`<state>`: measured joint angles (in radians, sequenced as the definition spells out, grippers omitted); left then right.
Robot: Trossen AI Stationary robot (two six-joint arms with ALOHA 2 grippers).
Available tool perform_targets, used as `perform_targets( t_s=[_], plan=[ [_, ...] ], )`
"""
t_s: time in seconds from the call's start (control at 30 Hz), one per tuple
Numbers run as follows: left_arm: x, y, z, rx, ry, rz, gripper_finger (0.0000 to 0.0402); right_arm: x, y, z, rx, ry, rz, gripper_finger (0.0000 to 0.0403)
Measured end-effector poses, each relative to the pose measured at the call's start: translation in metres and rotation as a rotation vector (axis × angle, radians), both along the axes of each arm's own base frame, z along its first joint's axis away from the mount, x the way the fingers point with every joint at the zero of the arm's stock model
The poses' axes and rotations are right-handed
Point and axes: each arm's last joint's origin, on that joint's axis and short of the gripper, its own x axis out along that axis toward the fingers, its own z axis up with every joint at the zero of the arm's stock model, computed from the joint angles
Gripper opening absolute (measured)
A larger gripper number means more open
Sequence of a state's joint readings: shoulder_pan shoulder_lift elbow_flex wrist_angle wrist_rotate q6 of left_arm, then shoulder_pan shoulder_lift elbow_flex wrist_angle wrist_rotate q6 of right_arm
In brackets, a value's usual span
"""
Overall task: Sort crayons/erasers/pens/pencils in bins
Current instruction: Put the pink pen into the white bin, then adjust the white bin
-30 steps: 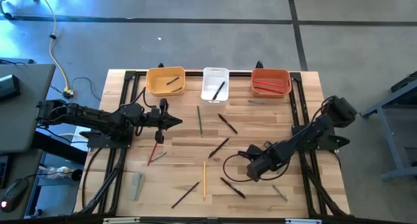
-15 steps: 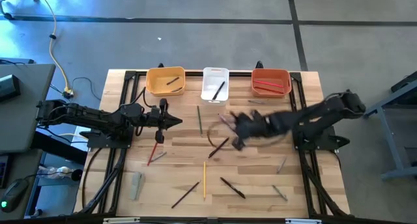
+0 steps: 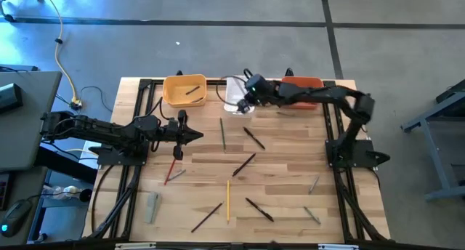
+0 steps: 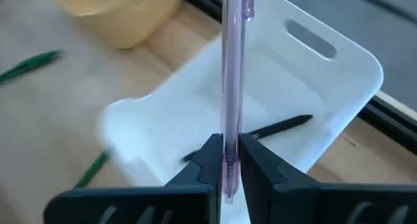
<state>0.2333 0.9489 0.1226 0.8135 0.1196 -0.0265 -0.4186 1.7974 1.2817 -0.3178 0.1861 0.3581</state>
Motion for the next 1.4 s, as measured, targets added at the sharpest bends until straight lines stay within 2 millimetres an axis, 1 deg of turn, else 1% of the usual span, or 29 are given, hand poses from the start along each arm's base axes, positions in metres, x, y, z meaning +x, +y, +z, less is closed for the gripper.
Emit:
perform_targets(
  t_s=[0.07, 0.13, 0.23, 0.37, 0.53, 0.67, 1.0, 1.1, 1.17, 1.23, 1.3, 1.33, 1.4],
  plan=[
    [0.000, 0.000, 0.000, -0.002, 0.000, 0.000, 0.0001, 0.005, -0.015, -0.012, 0.038, 0.024, -0.018, 0.0020],
    [0.000, 0.000, 0.000, -0.008, -0.001, 0.000, 0.0000, 0.009, -0.025, -0.026, 0.083, 0.068, -0.034, 0.0020],
    [0.000, 0.000, 0.000, -0.008, -0.001, -0.001, 0.0000, 0.017, -0.031, -0.041, 0.123, 0.134, -0.045, 0.0020],
    [0.000, 0.000, 0.000, -0.008, -0.001, 0.000, 0.0000, 0.024, -0.034, -0.053, 0.154, 0.192, -0.043, 0.0020],
    [0.000, 0.000, 0.000, -0.015, -0.001, -0.001, 0.0000, 0.026, -0.038, -0.059, 0.173, 0.209, -0.047, 0.0020],
    [0.000, 0.000, 0.000, -0.015, -0.001, -0.001, 0.0000, 0.025, -0.040, -0.058, 0.175, 0.204, -0.050, 0.0026],
    [0.000, 0.000, 0.000, -0.015, -0.001, -0.001, 0.0000, 0.027, -0.041, -0.057, 0.170, 0.187, -0.041, 0.0082],
    [0.000, 0.000, 0.000, -0.015, 0.001, -0.001, 0.0000, 0.030, -0.042, -0.048, 0.158, 0.200, 0.008, 0.0093],
    [0.000, 0.000, 0.000, -0.016, 0.002, -0.001, 0.0001, 0.033, -0.040, -0.036, 0.130, 0.218, 0.052, 0.0097],
    [0.000, 0.000, -0.001, -0.016, 0.003, -0.001, 0.0000, 0.036, -0.035, -0.021, 0.071, 0.235, 0.104, 0.0096],
    [0.000, 0.000, -0.001, -0.017, 0.007, -0.001, 0.0000, 0.038, -0.024, -0.002, 0.016, 0.245, 0.179, 0.0086],
    [0.000, 0.000, -0.001, -0.017, 0.008, -0.005, 0.0000, 0.036, -0.018, 0.009, -0.013, 0.250, 0.219, 0.0076],
    [0.000, 0.000, -0.001, -0.017, 0.008, -0.009, 0.0001, 0.031, -0.004, 0.023, -0.078, 0.268, 0.293, 0.0049]
  ],
)
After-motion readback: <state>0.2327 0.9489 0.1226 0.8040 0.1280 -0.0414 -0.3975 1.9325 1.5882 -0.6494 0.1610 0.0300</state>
